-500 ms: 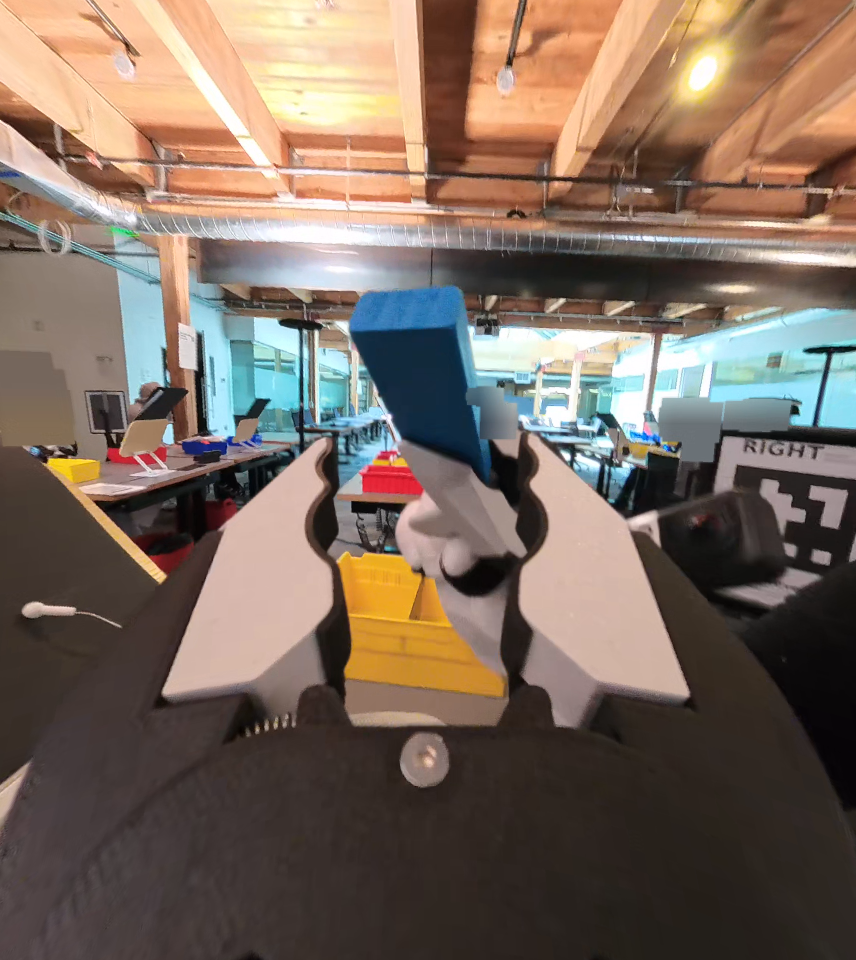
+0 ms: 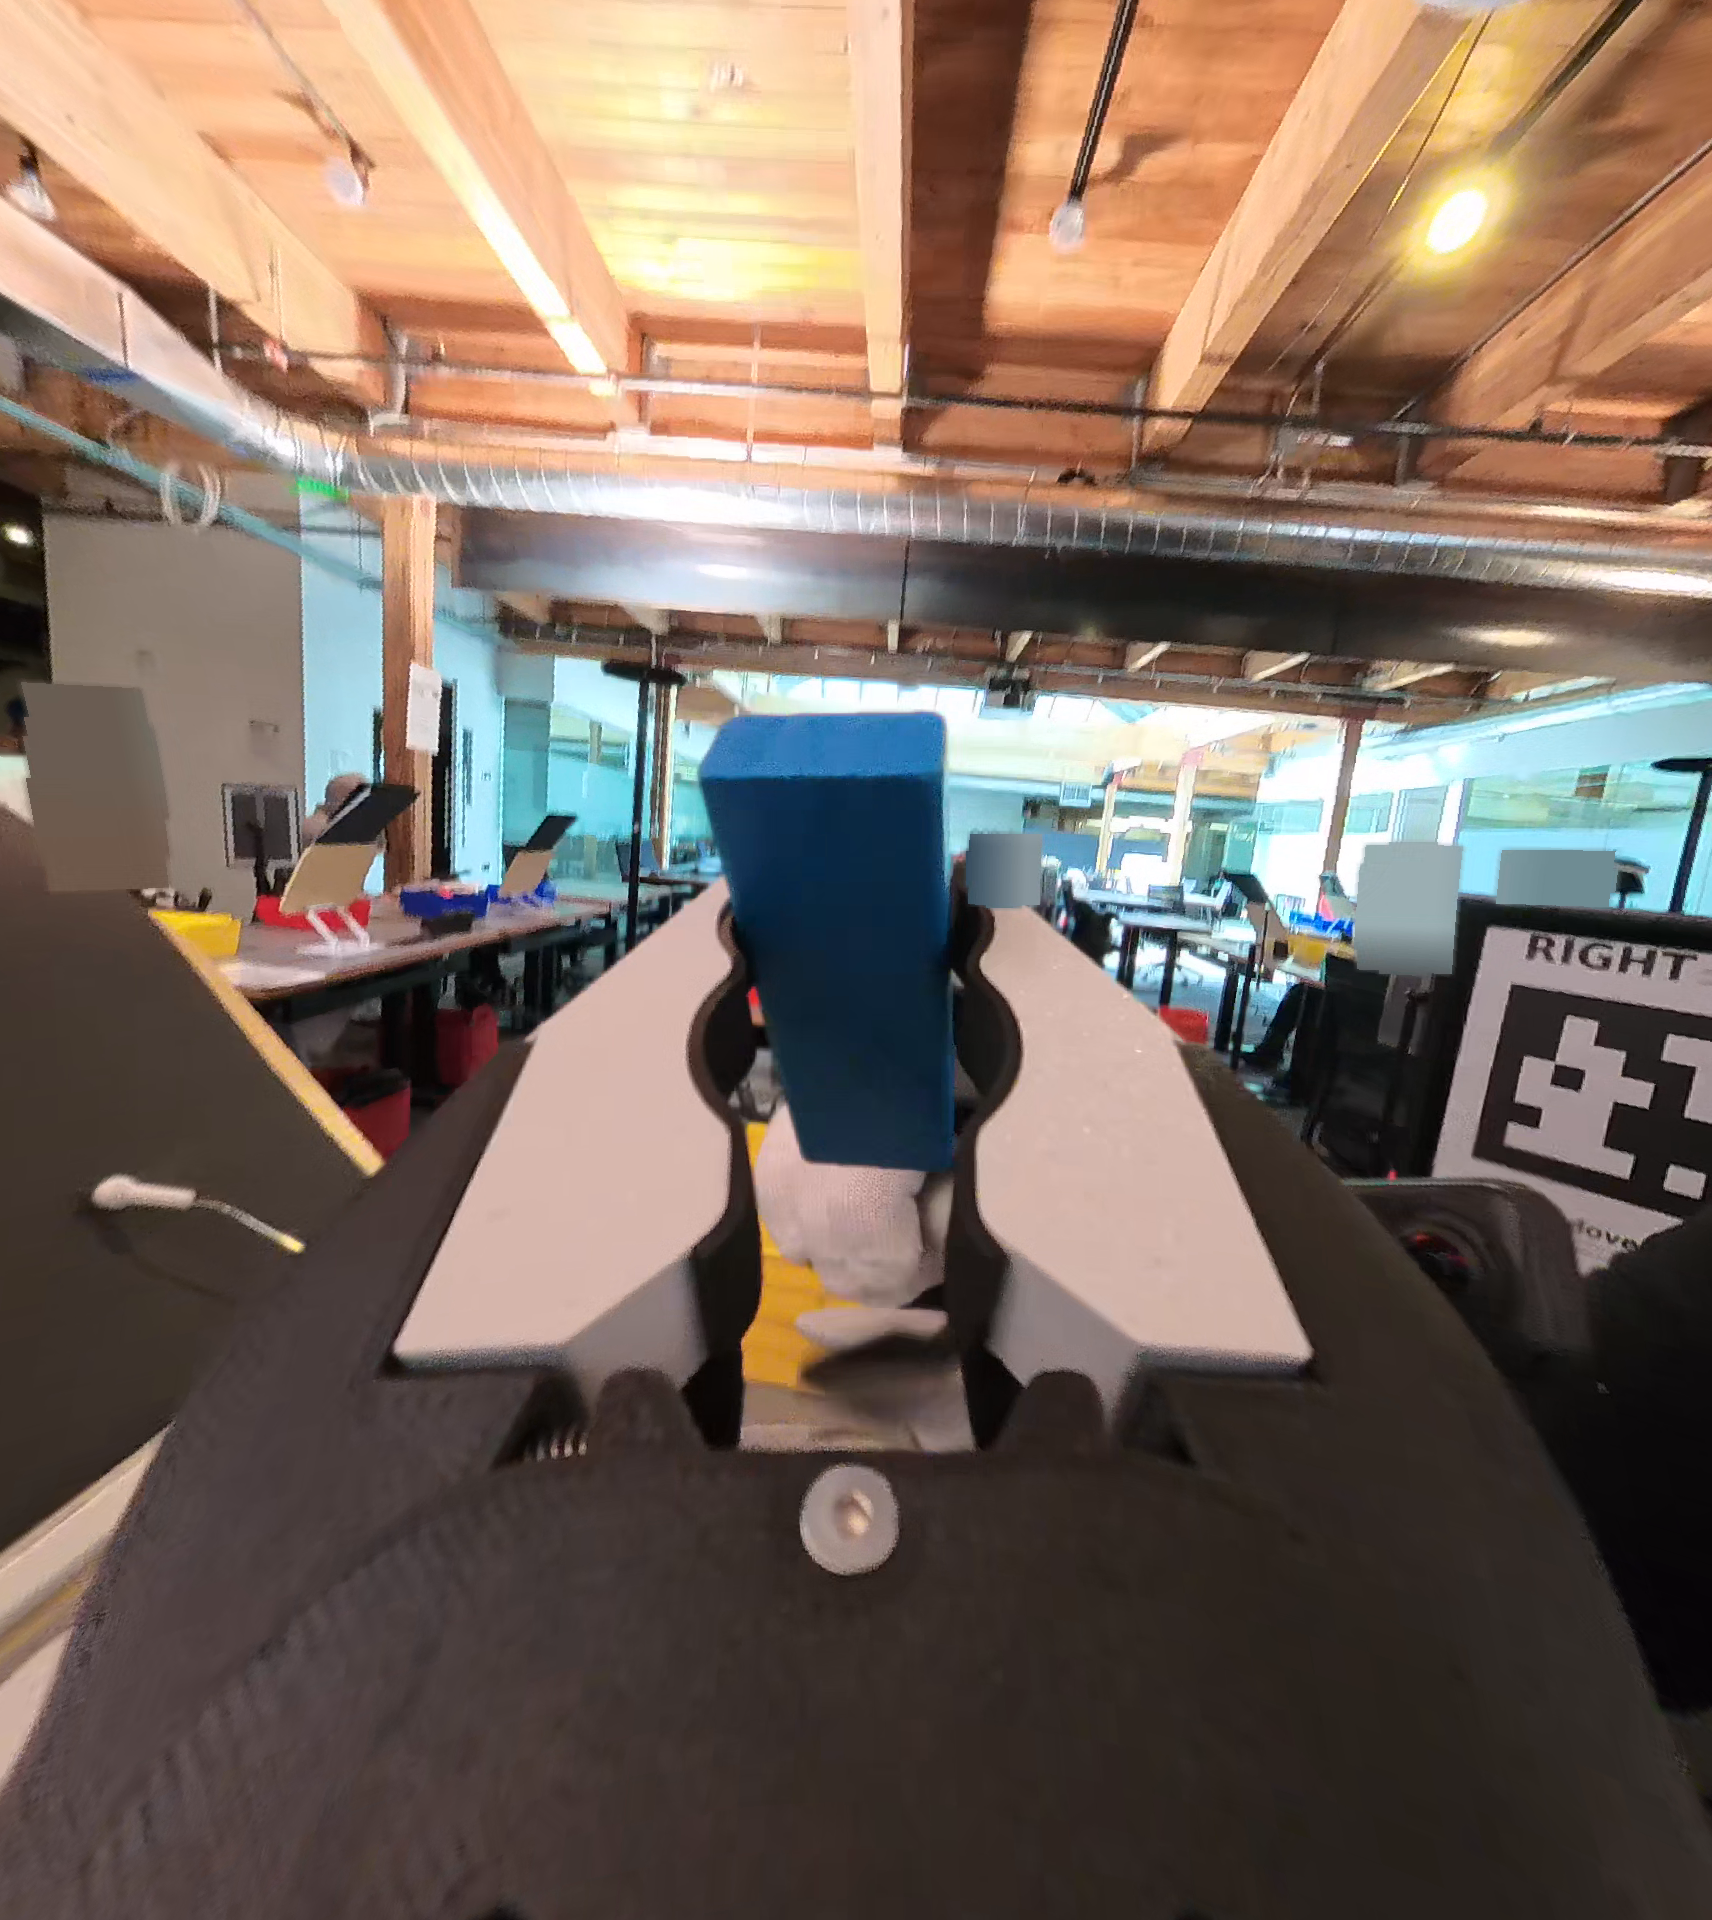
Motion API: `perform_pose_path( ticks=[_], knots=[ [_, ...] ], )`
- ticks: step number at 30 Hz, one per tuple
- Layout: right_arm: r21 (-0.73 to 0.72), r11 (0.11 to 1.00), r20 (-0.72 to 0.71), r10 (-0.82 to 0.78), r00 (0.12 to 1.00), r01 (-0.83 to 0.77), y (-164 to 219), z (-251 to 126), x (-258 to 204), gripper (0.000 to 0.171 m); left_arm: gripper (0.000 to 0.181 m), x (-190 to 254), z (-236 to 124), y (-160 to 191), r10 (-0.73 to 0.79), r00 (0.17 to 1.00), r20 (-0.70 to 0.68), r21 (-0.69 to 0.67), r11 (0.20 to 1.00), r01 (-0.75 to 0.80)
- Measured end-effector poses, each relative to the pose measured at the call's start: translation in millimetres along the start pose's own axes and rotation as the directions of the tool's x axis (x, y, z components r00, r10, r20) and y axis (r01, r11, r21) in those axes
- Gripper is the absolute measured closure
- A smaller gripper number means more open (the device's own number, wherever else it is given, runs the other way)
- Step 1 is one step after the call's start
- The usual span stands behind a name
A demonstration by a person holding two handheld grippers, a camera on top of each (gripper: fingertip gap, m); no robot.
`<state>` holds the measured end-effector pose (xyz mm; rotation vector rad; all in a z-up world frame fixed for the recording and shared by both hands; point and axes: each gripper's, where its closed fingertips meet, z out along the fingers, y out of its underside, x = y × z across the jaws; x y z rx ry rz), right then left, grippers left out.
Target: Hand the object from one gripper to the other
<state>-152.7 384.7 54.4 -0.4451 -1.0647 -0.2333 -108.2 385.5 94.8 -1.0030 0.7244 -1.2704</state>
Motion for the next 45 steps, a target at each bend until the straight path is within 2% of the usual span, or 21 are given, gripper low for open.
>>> perform_pose_path(
  ticks=[2,5,7,11,15,19,23,27,34,41,45],
  knots=[
    [0.04,0.999,0.155,-0.001,0.988,-0.005,-1.3,-5.1,-15.9,0.088,0.147,-1.4,-6.3,5.5,0.004,1.0,0.008,-0.095,0.996,-0.003],
    [0.056,0.998,0.25,0.007,0.968,-0.022,-2.6,-16.6,-12.8,0.081,0.148,2.7,-19.1,10.8,0.023,1.0,0.011,-0.228,0.973,-0.02],
    [0.071,0.997,0.294,0.009,0.956,-0.031,-8.4,-24.3,-8.1,0.076,0.147,3.0,-27.2,17.1,0.057,0.998,0.032,-0.317,0.947,-0.043],
    [0.064,0.998,0.375,-0.026,0.927,0.002,-16.2,-31.3,-14.6,0.051,0.147,23.0,-34.2,34.8,0.04,0.998,-0.056,-0.439,0.896,-0.061],
    [0.06,0.998,0.415,-0.049,0.908,0.026,-20.5,-30.3,-28.9,0.035,0.147,32.7,-31.7,59.9,0.014,0.994,-0.106,-0.536,0.842,-0.069],
    [0.041,0.995,0.444,-0.105,0.89,0.096,-12.7,-28.6,-43.7,0.038,0.147,38.7,-30.6,76.3,-0.03,0.988,-0.151,-0.581,0.811,-0.064],
    [0.04,0.992,0.439,-0.127,0.889,0.122,-11.1,-28.4,-44.3,0.054,0.147,39.1,-31.5,82.5,-0.057,0.984,-0.169,-0.592,0.804,-0.054],
    [0.043,0.992,0.443,-0.123,0.888,0.116,-12.6,-28.4,-46.3,0.051,0.147,42.0,-31.5,88.5,-0.077,0.979,-0.189,-0.605,0.794,-0.054],
    [0.029,0.991,0.486,-0.126,0.865,0.128,-11.3,-30.8,-55.2,0.055,0.147,42.3,-33.0,97.6,-0.086,0.976,-0.198,-0.632,0.773,-0.06],
    [0.003,0.994,0.456,-0.102,0.884,0.113,-8.7,-26.8,-48.3,0.056,0.146,39.8,-29.1,91.6,-0.063,0.979,-0.195,-0.593,0.803,-0.066],
    [-0.025,0.994,0.403,-0.089,0.911,0.108,-1.7,-23.5,-34.5,0.056,0.118,26.7,-26.3,81.4,0.002,0.991,-0.136,-0.546,0.835,-0.076]
  ],
)
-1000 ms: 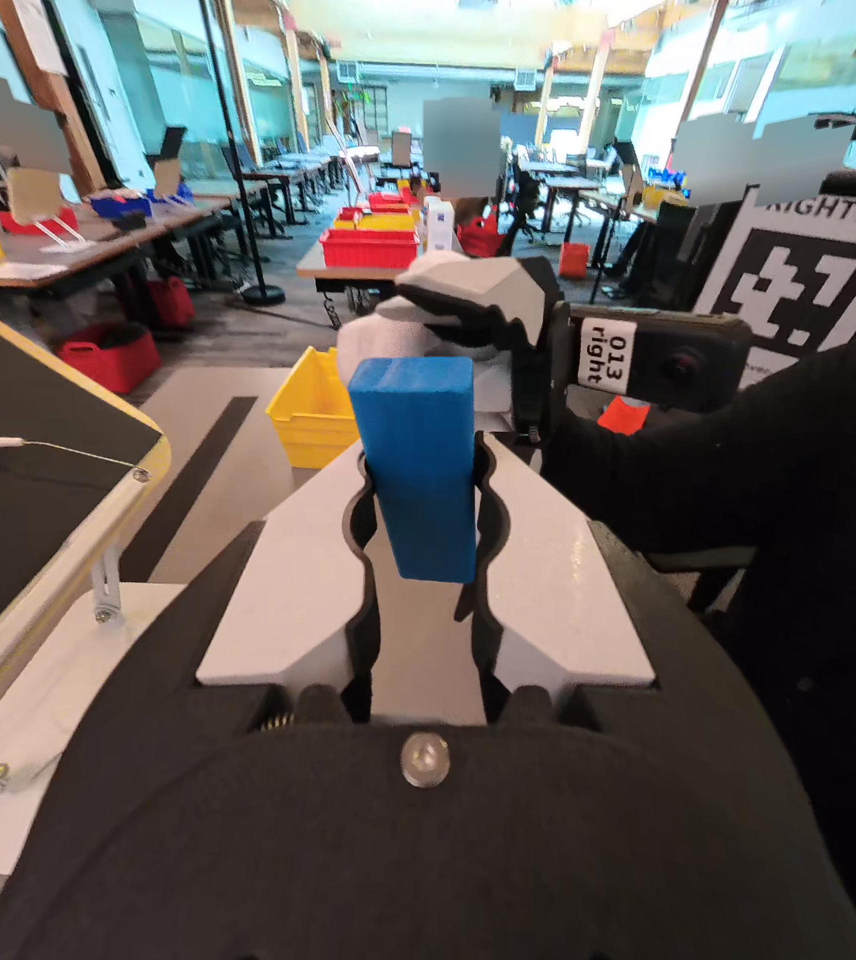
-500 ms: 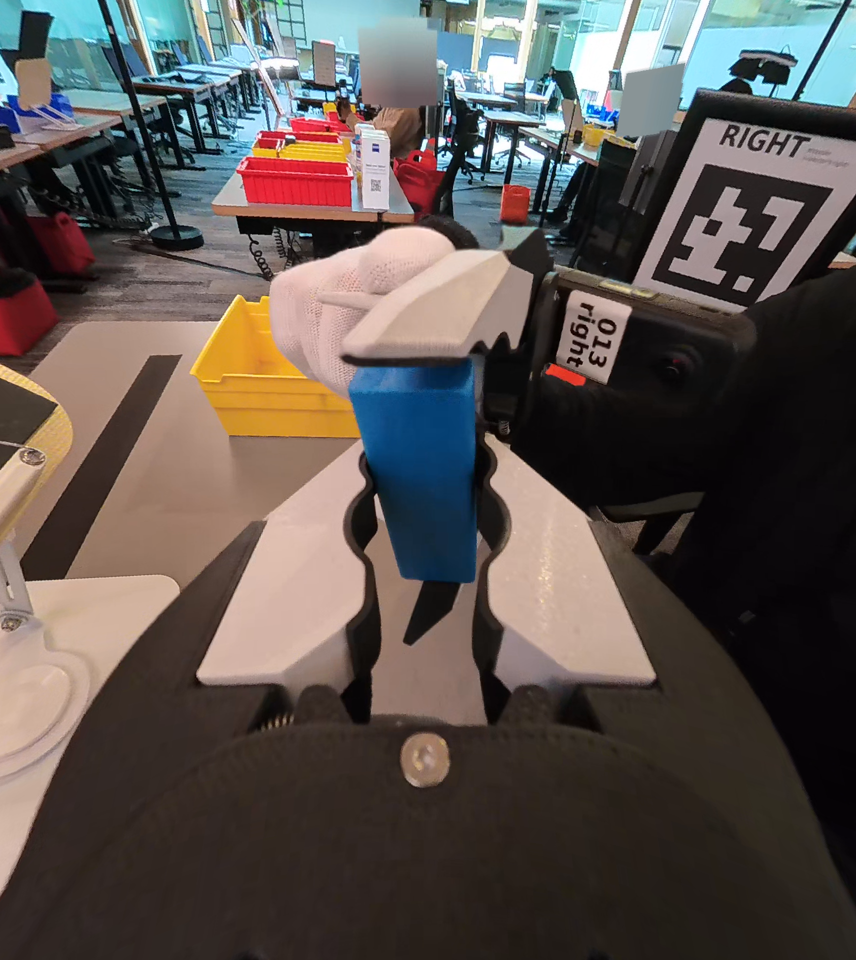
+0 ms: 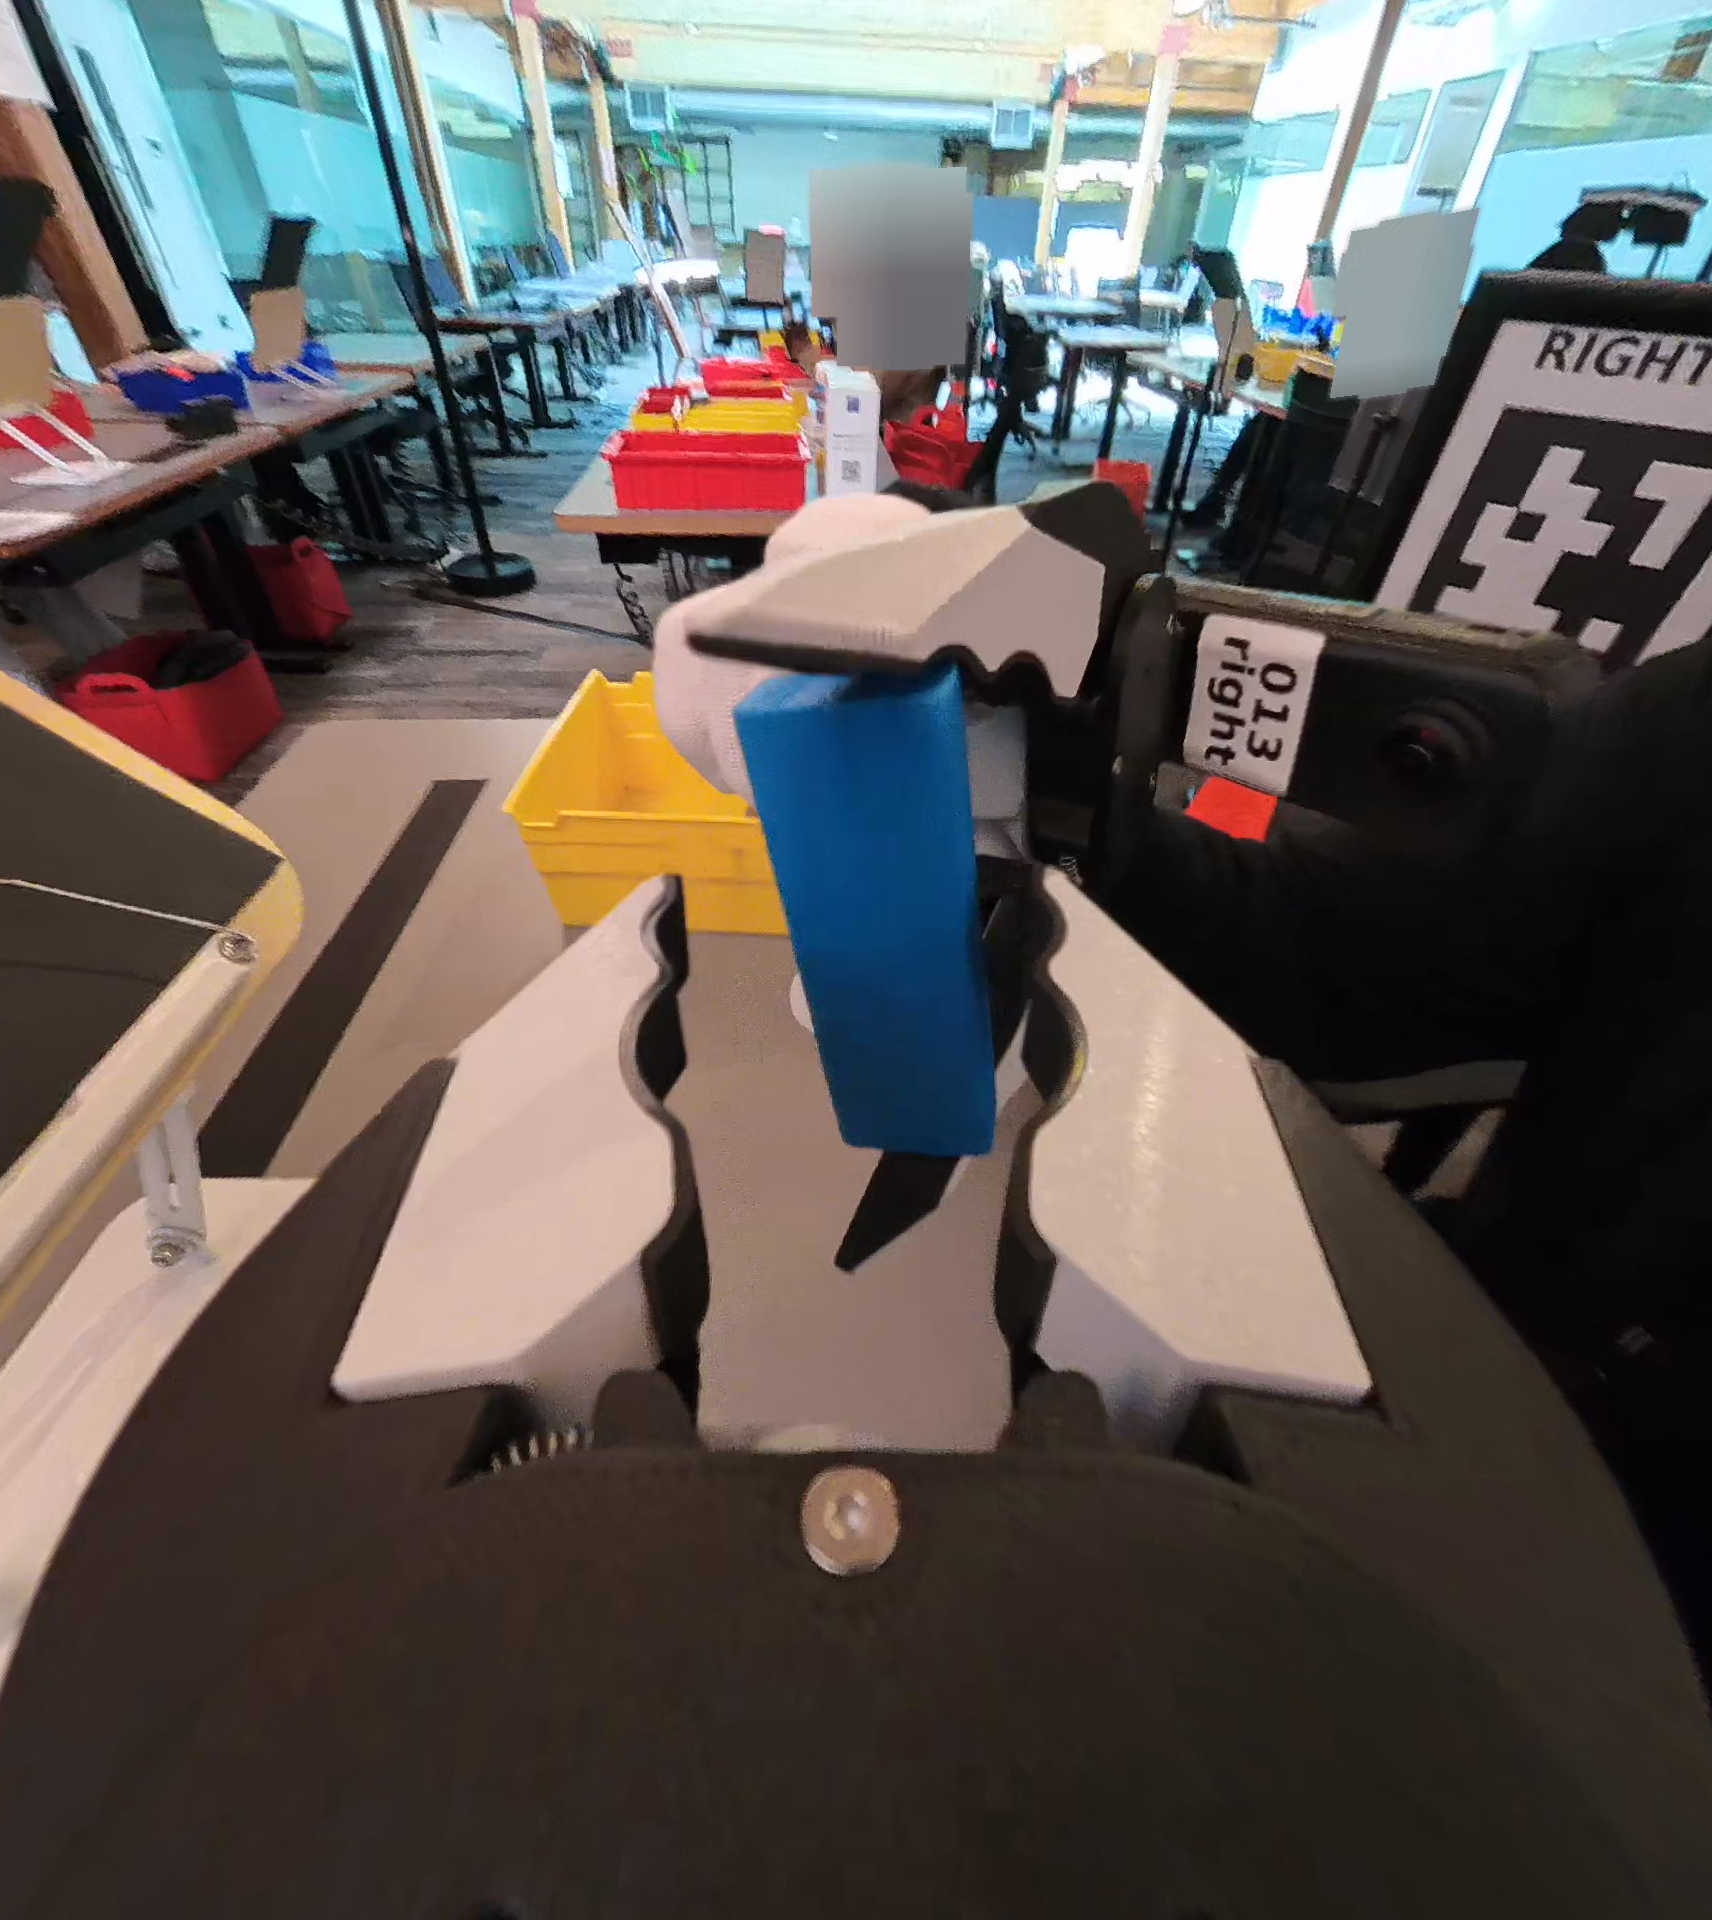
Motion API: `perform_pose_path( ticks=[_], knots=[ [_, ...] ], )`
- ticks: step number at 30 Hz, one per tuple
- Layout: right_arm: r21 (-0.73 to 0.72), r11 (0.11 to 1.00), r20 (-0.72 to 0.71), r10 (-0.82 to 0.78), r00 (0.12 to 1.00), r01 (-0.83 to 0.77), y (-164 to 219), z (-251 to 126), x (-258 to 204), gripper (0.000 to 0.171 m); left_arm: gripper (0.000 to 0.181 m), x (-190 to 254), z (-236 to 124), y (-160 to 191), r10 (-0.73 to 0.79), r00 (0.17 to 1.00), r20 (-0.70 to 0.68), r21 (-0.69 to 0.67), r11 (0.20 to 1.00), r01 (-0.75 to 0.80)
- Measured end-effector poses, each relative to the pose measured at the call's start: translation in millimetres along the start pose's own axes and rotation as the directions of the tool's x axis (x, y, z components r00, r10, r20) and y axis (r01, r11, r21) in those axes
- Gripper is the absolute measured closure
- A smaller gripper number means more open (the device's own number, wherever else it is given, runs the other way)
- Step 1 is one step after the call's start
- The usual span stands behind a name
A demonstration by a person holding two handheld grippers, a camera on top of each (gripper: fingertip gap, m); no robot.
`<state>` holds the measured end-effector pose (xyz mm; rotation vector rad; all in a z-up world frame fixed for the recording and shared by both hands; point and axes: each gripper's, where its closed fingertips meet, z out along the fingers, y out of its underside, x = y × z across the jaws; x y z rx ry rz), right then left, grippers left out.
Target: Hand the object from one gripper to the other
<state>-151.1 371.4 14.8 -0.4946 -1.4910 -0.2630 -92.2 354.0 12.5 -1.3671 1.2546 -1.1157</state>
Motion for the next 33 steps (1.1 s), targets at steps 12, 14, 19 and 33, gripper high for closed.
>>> perform_pose_path(
  ticks=[12,14,19,33],
  knots=[
    [-0.042,0.993,-0.38,0.083,0.921,-0.107,41.4,-19.7,67.1,0.057,0.112,-37.9,-23.4,-28.6,-0.067,0.994,0.086,0.278,0.96,0.041],
    [0.001,0.991,-0.455,0.117,0.883,-0.131,40.8,-23.7,75.8,0.056,0.113,-36.5,-22.0,-33.6,-0.079,0.996,0.044,0.332,0.941,0.06],
    [0.073,0.991,-0.549,0.133,0.825,-0.112,32.8,-24.2,75.7,0.057,0.118,-33.0,-8.7,-32.6,-0.103,0.993,-0.054,0.371,0.921,0.116],
    [0.122,0.983,-0.558,0.184,0.809,-0.14,28.7,-12.9,64.8,0.057,0.148,-17.2,9.2,-16.9,-0.047,0.993,-0.107,0.26,0.963,0.074]
  ],
)
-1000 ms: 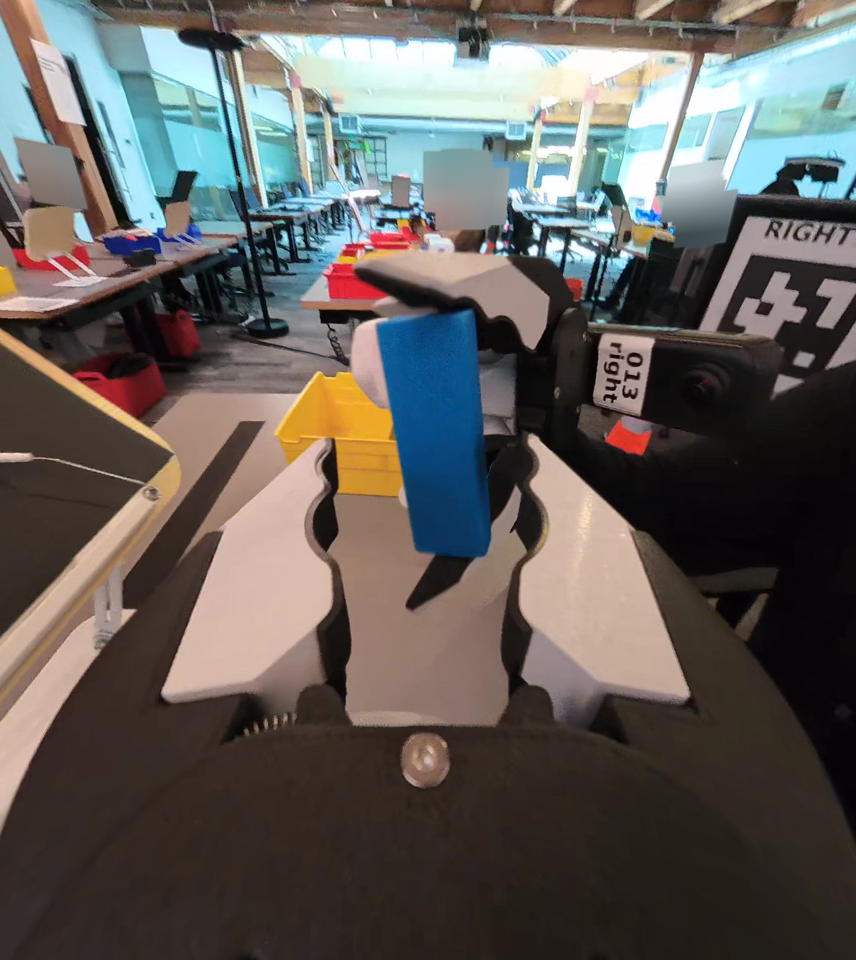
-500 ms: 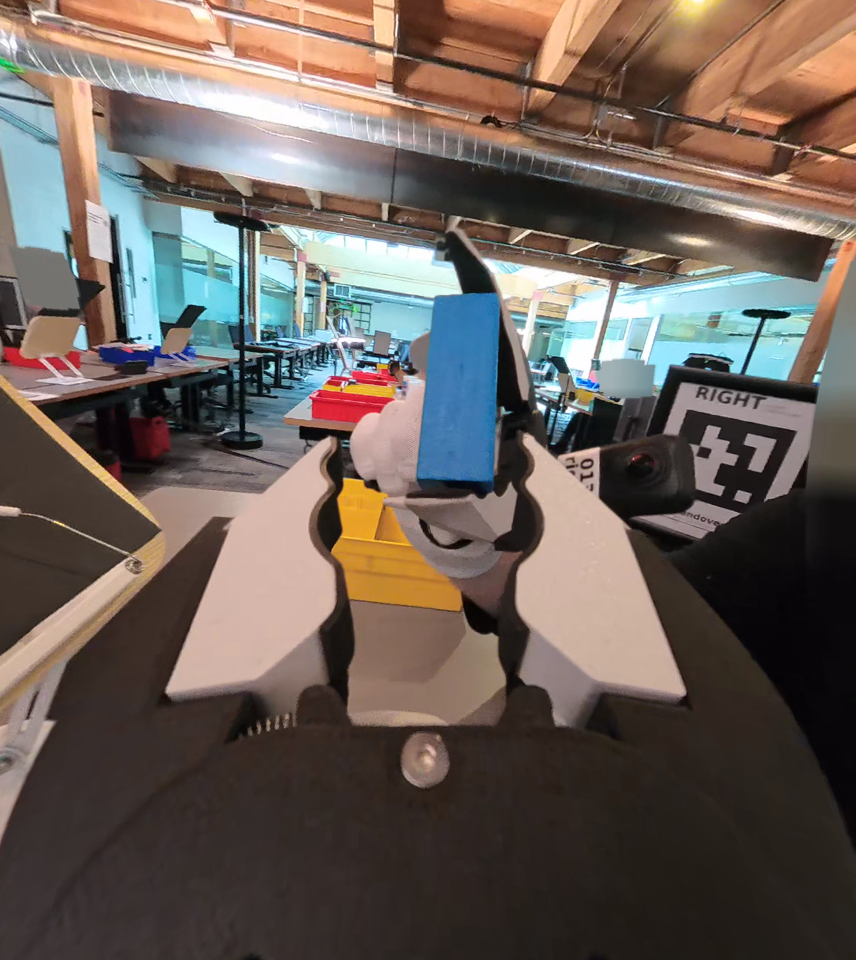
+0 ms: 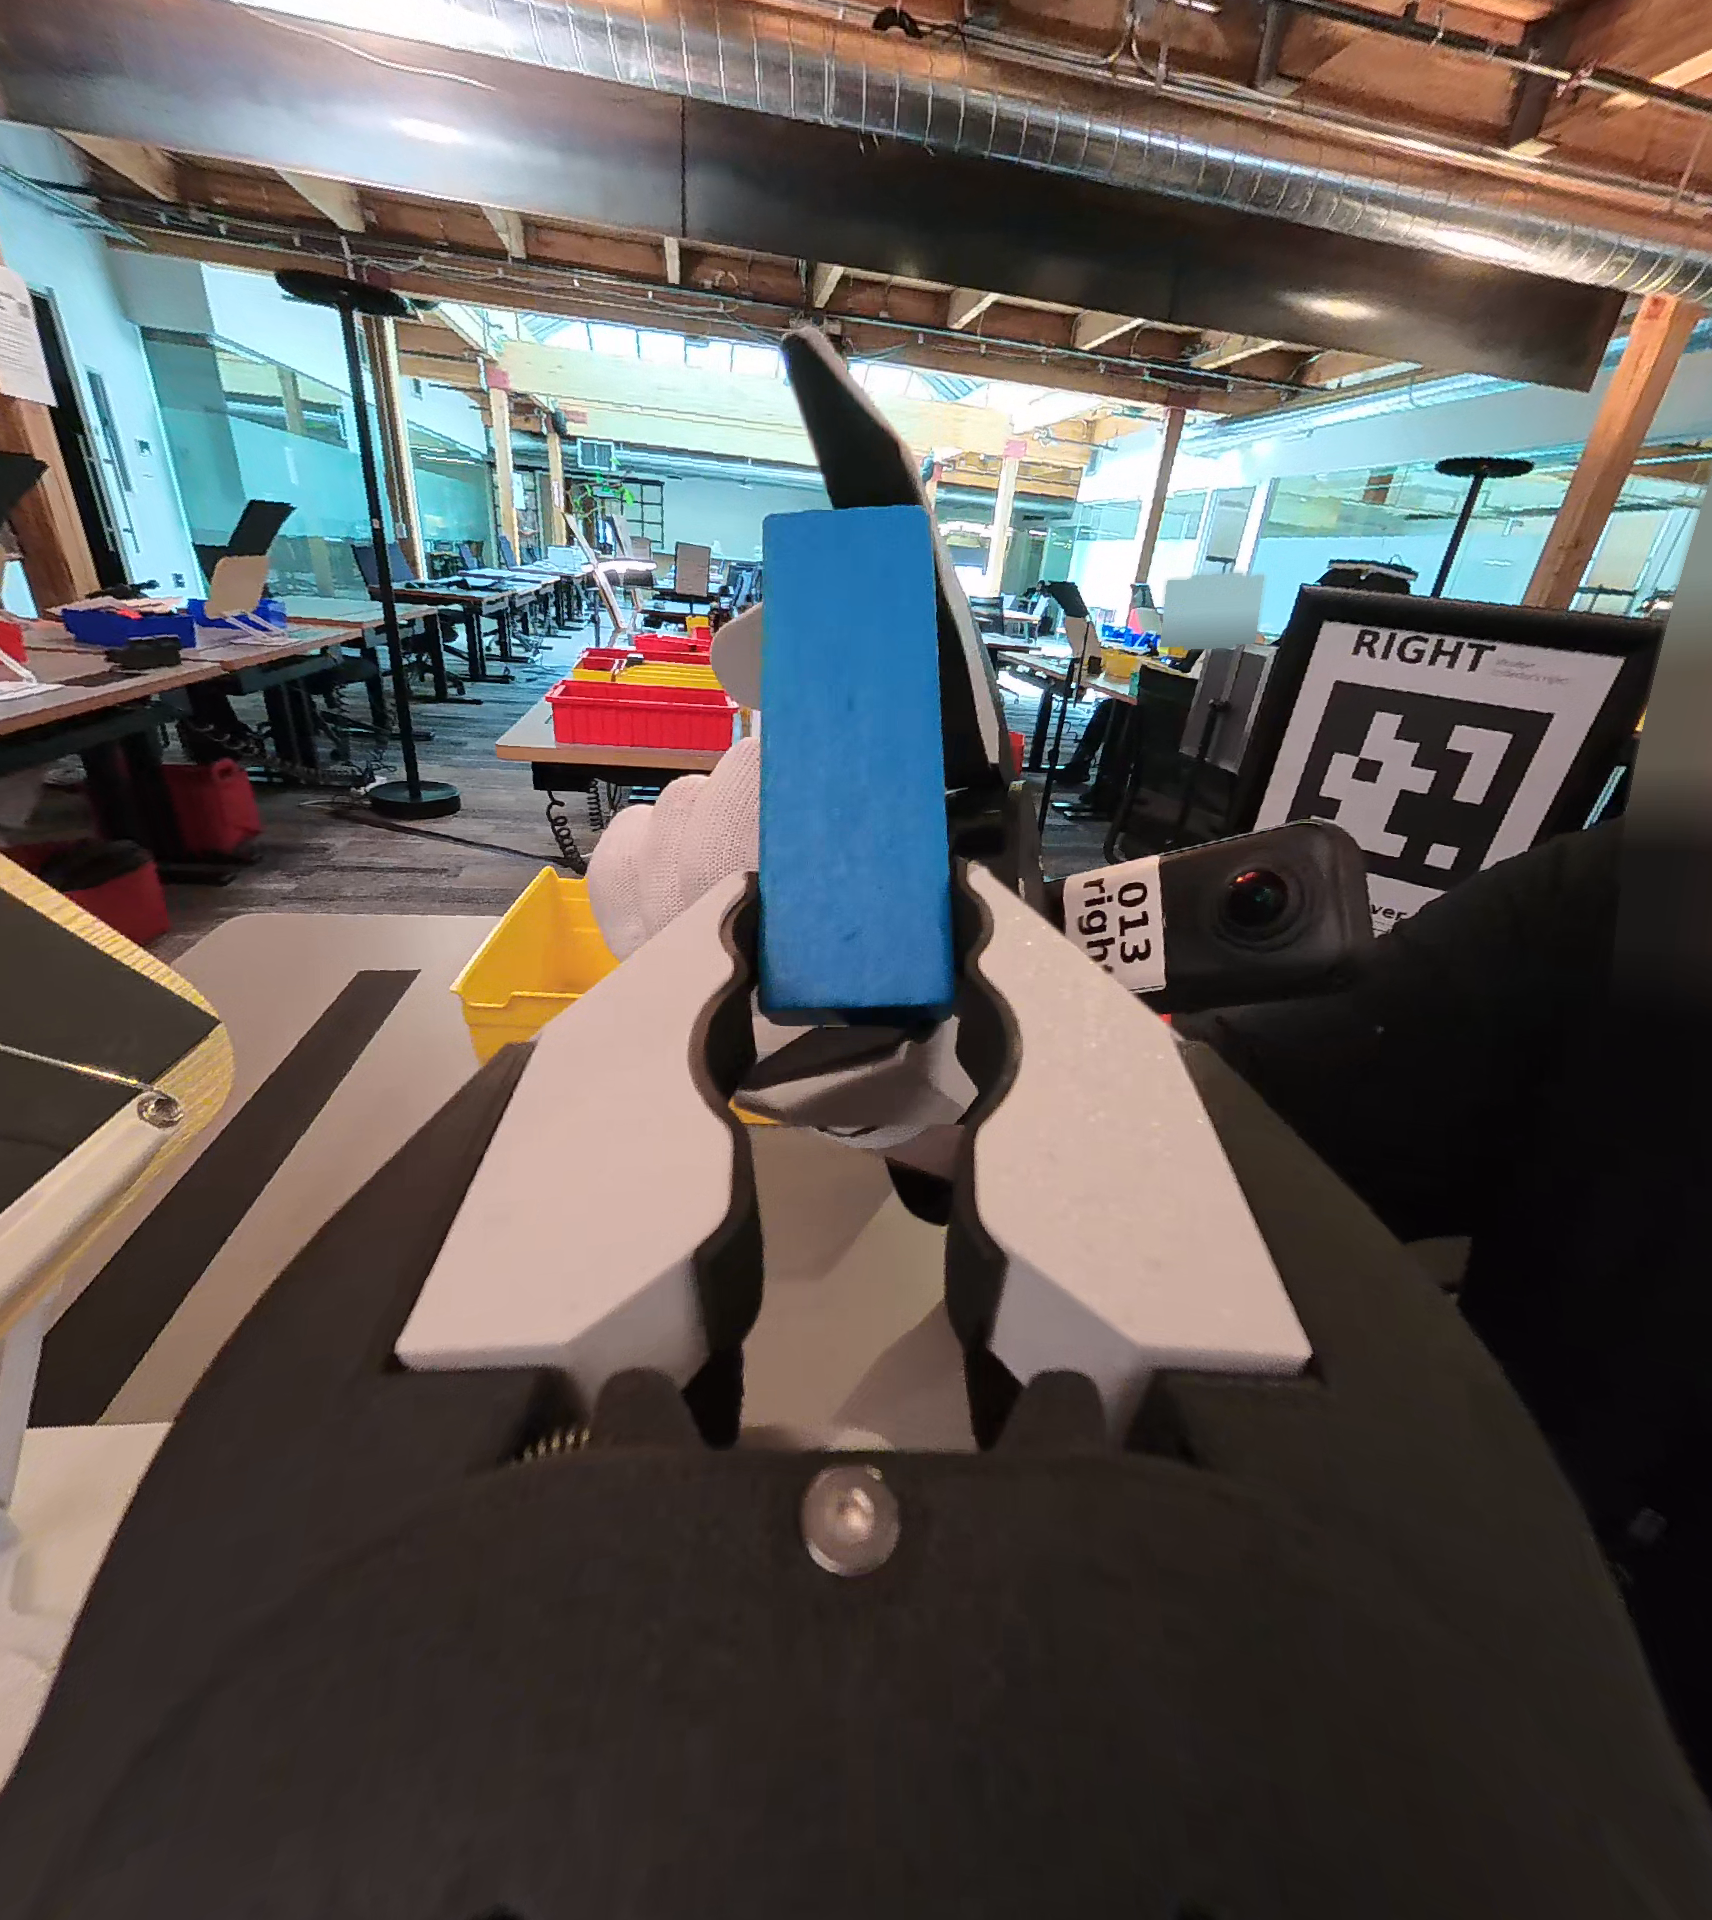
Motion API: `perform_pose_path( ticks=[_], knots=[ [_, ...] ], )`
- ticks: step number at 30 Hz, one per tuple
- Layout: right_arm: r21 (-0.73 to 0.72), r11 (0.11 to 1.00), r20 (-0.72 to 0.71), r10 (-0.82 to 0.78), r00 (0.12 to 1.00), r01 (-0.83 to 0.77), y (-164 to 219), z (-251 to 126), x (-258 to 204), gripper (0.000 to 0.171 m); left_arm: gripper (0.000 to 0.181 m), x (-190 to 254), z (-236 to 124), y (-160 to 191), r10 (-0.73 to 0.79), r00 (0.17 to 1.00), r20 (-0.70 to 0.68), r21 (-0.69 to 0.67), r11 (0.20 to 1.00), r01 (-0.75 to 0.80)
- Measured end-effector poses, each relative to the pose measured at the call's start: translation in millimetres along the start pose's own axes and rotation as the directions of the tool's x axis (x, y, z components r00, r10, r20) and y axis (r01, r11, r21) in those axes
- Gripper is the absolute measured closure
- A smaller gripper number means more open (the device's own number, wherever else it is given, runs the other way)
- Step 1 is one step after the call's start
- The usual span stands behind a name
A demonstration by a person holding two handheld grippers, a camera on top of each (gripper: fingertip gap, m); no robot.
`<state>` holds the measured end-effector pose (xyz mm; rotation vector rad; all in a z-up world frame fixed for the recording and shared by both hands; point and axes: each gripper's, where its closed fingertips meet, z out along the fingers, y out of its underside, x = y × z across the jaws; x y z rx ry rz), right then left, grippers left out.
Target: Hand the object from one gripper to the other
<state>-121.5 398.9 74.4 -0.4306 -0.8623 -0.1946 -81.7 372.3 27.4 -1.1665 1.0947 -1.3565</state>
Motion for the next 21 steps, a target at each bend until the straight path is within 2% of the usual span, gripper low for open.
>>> perform_pose_path(
  ticks=[4,7,11,16,21],
  knots=[
    [-0.012,1.0,0.033,0.0,0.999,0.001,4.7,0.8,-2.8,0.055,0.148,-6.2,-1.3,0.6,0.018,0.999,0.045,-0.017,1.0,-0.017],
    [-0.016,0.999,0.146,-0.035,0.989,0.038,10.0,-0.5,-15.1,0.049,0.148,-16.3,-7.6,-0.3,0.027,0.993,0.119,-0.04,0.999,-0.022],
    [-0.038,0.997,0.271,-0.058,0.961,0.071,20.1,-7.6,-16.3,0.051,0.148,-32.3,-19.3,9.3,0.097,0.96,0.263,-0.174,0.983,-0.052],
    [-0.067,0.953,0.382,-0.25,0.89,0.296,32.1,-19.1,-17.4,0.092,0.148,-51.4,-37.0,20.5,0.118,0.891,0.438,-0.314,0.949,0.029],
    [-0.087,0.881,0.443,-0.383,0.81,0.464,40.8,-16.7,-40.9,0.123,0.148,-49.1,-41.5,35.8,0.16,0.862,0.482,-0.442,0.893,0.082]
  ],
)
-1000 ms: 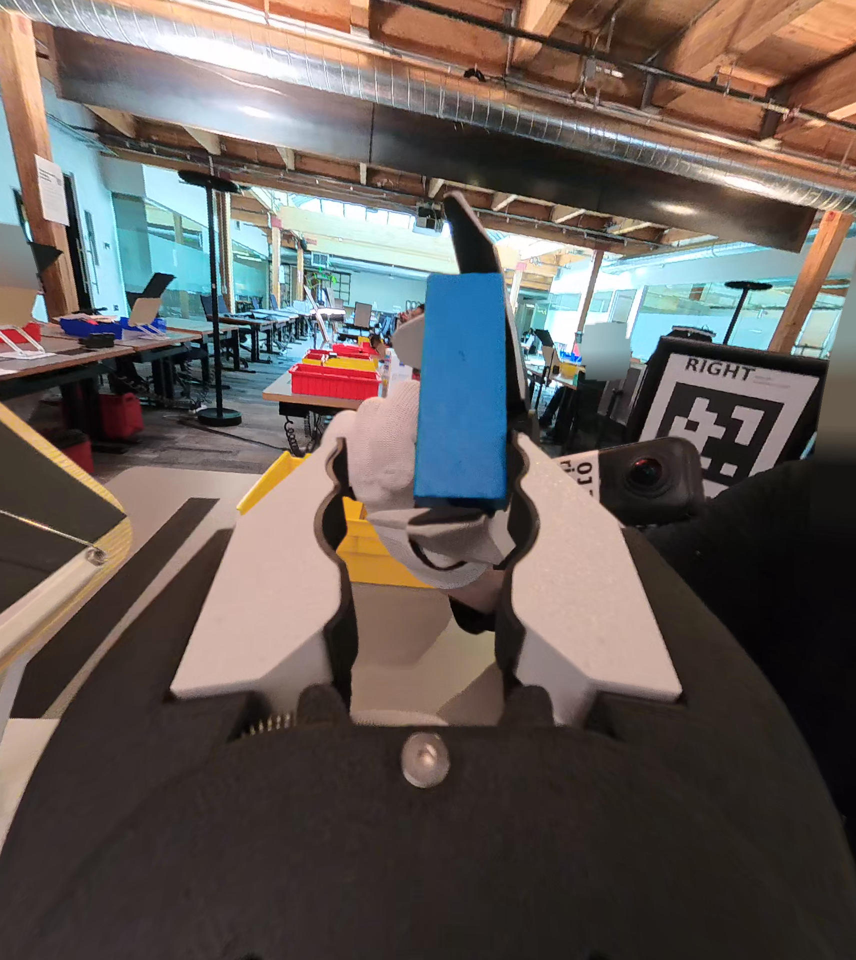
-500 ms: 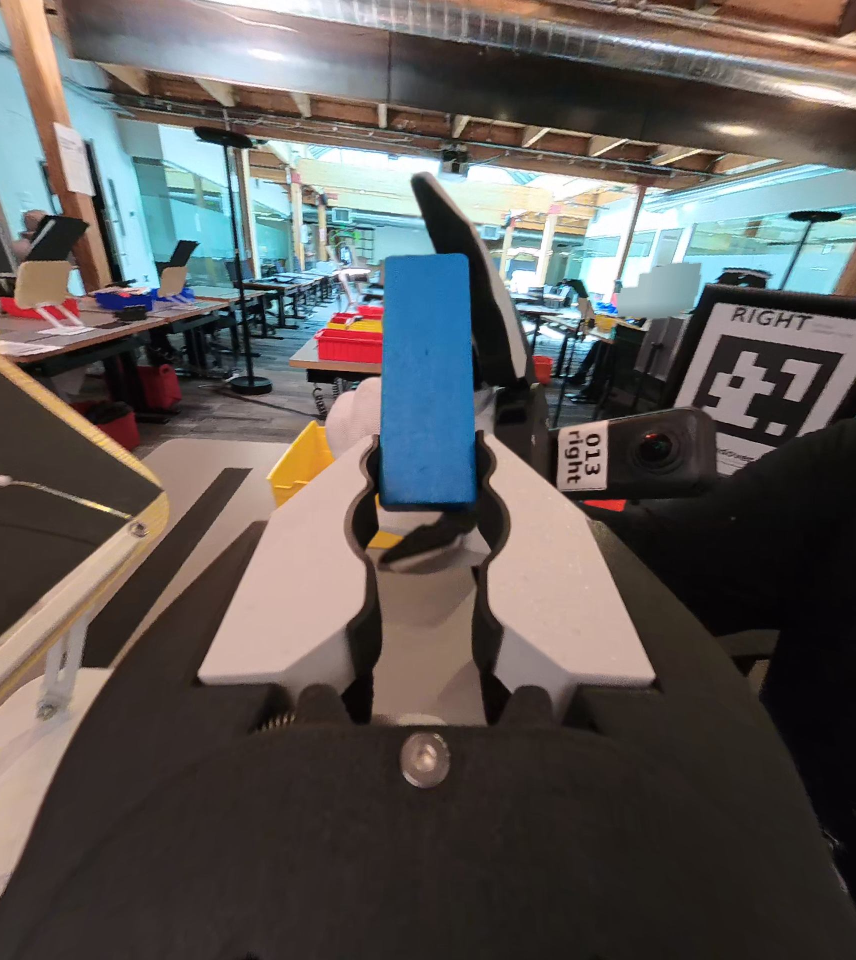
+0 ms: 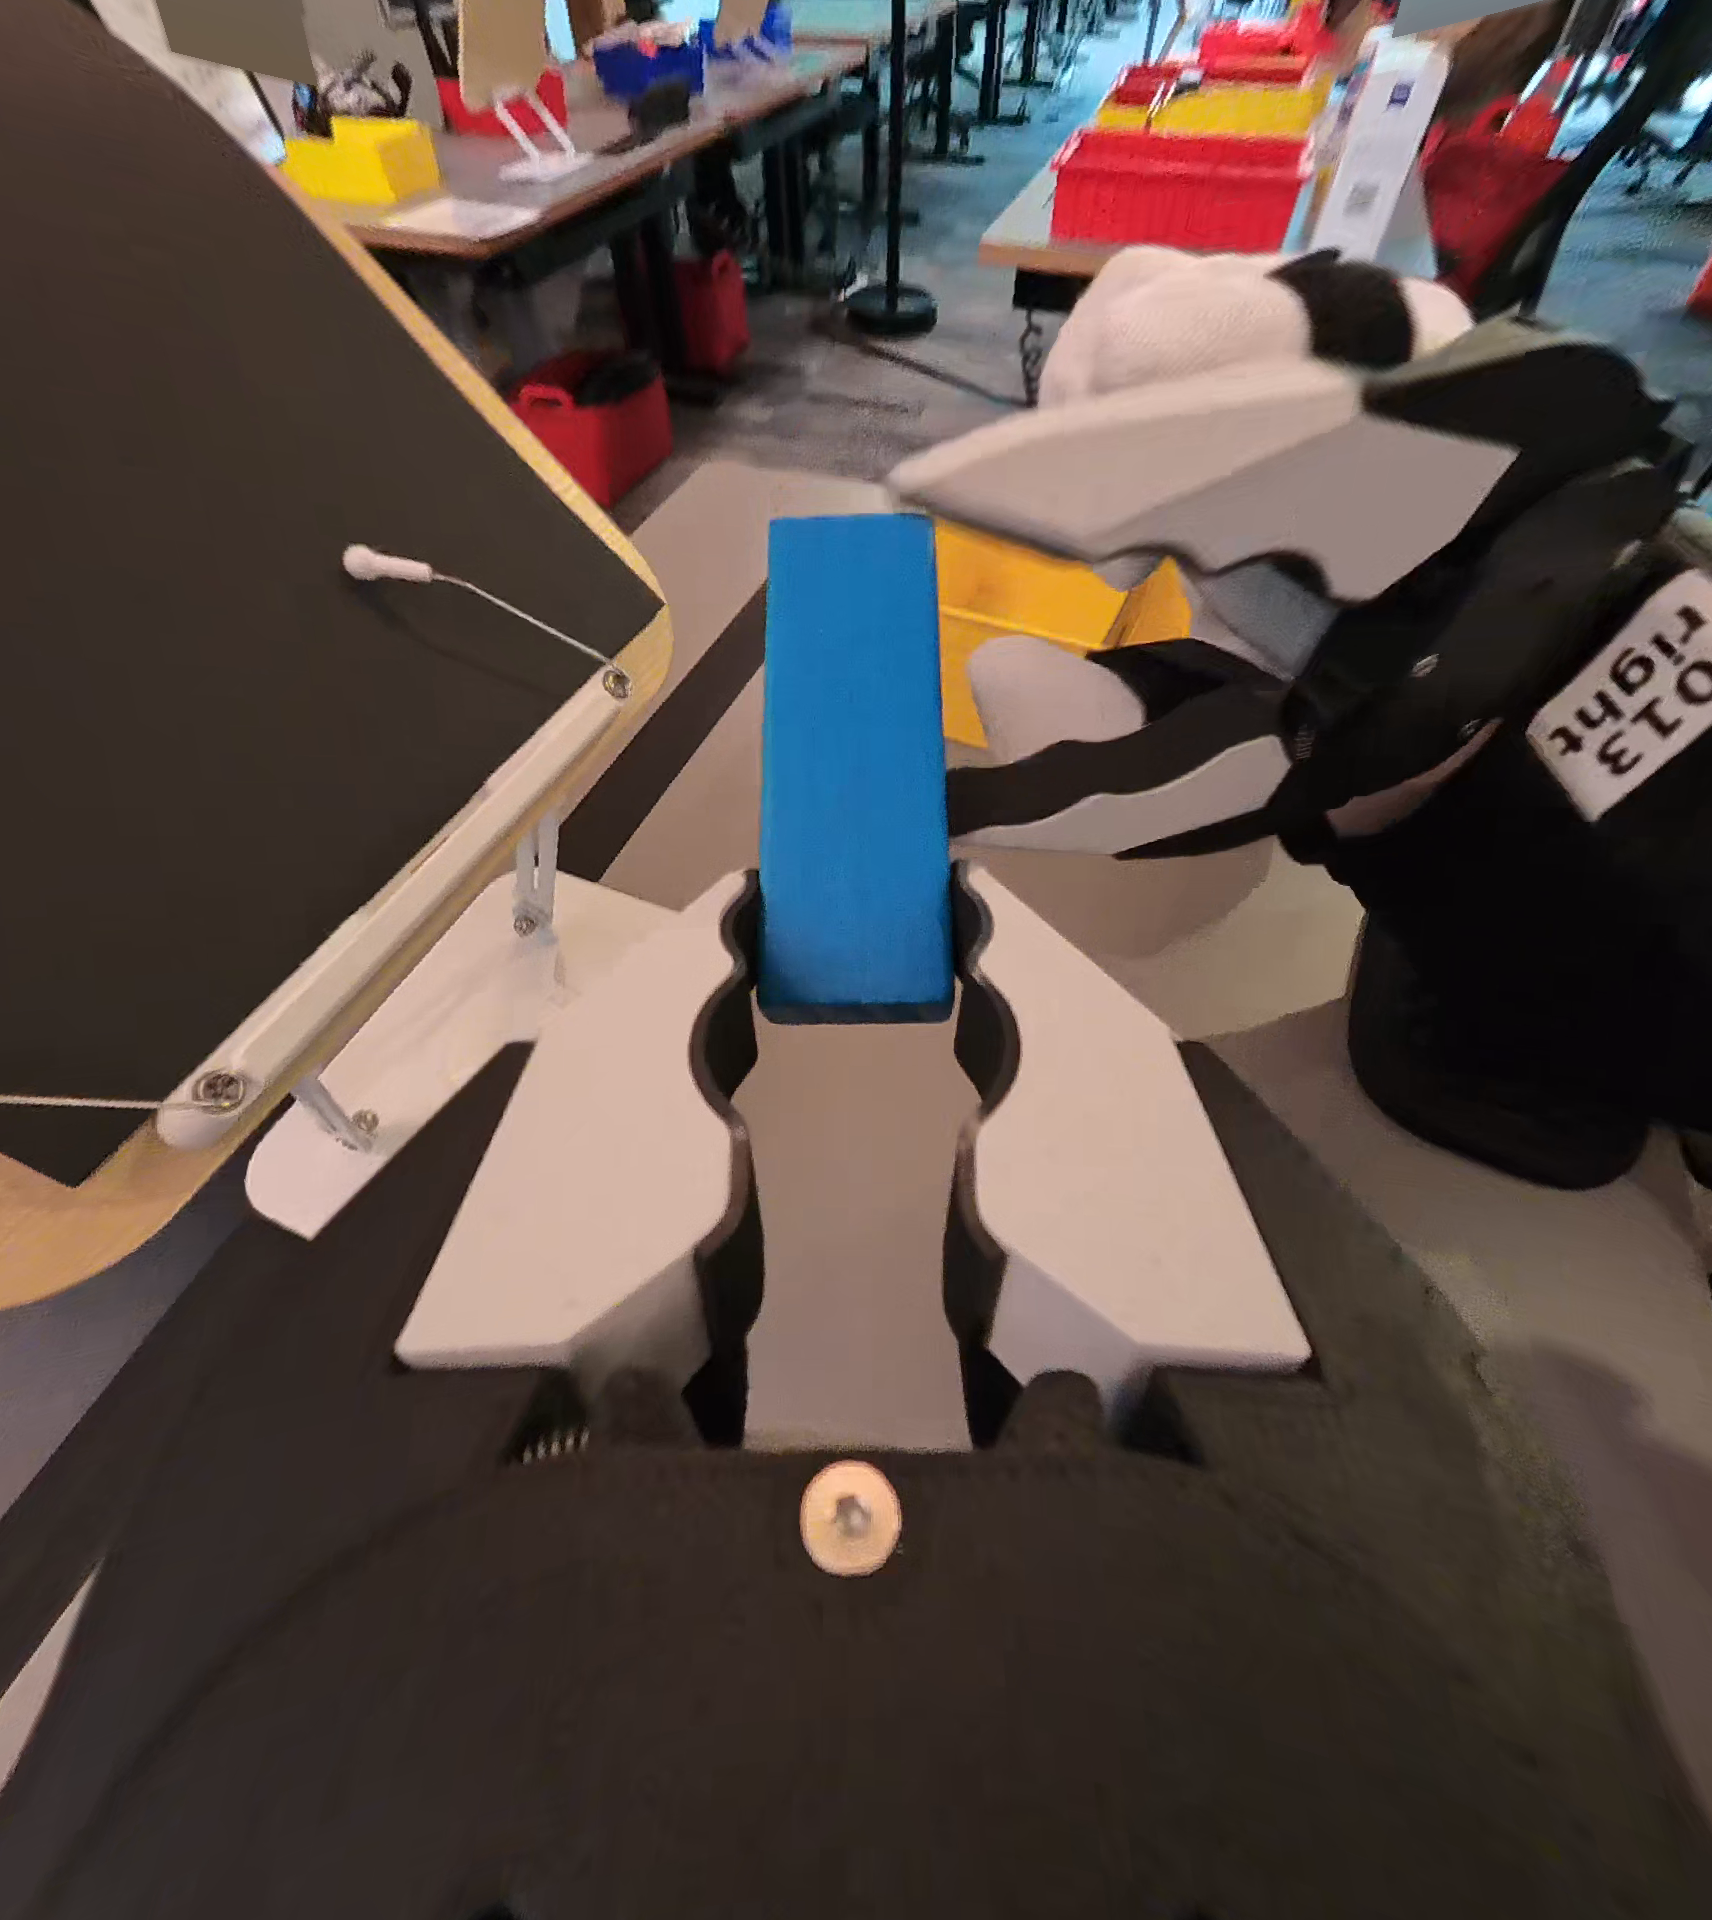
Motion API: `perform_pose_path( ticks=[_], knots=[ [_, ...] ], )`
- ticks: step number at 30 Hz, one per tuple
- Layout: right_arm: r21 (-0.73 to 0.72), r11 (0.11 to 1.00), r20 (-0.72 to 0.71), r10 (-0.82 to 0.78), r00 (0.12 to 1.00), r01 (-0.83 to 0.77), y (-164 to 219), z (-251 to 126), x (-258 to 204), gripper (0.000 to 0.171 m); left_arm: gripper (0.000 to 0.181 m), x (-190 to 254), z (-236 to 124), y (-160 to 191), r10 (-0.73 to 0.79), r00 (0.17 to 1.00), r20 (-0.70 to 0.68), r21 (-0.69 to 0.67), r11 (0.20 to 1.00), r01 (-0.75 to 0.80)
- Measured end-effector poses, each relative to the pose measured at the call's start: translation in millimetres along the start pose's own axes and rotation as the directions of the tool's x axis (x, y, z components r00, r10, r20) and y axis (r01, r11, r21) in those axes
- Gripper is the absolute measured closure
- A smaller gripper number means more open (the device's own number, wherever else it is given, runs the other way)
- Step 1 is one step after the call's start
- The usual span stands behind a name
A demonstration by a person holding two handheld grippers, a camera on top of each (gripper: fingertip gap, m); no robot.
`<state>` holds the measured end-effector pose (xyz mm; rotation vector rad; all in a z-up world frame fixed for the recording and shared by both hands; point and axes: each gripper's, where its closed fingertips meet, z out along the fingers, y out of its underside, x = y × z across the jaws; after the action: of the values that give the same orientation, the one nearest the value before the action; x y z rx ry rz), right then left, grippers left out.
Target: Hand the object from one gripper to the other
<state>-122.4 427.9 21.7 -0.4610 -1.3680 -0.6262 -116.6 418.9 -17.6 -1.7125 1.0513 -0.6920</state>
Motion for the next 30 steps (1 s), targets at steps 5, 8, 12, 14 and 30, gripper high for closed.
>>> perform_pose_path(
  ticks=[5,8,12,14,30],
  knots=[
    [-0.023,0.999,0.036,-0.04,0.999,0.041,0.7,6.9,-15.0,0.152,0.148,-2.3,0.0,3.8,-0.006,0.999,0.043,-0.046,0.999,0.008],
    [-0.028,1.0,0.033,-0.001,0.999,0.002,0.7,8.9,-15.5,0.154,0.148,-4.0,-2.4,1.3,0.008,0.999,0.054,-0.033,0.999,-0.007],
    [-0.001,0.967,0.018,0.255,0.967,-0.255,9.3,9.2,-6.2,0.157,0.128,-11.7,-12.3,-16.4,0.073,0.986,0.149,0.044,0.996,-0.08],
    [0.013,0.894,0.021,0.448,0.894,-0.448,19.4,7.7,2.9,0.157,0.112,-13.1,-19.4,-29.5,0.172,0.96,0.221,0.087,0.977,-0.195],
    [-0.002,-0.374,0.418,0.842,-0.341,-0.927,45.1,2.5,28.4,0.156,0.095,-16.0,22.4,-70.2,0.671,0.117,0.732,-0.332,0.502,-0.799]
  ],
)
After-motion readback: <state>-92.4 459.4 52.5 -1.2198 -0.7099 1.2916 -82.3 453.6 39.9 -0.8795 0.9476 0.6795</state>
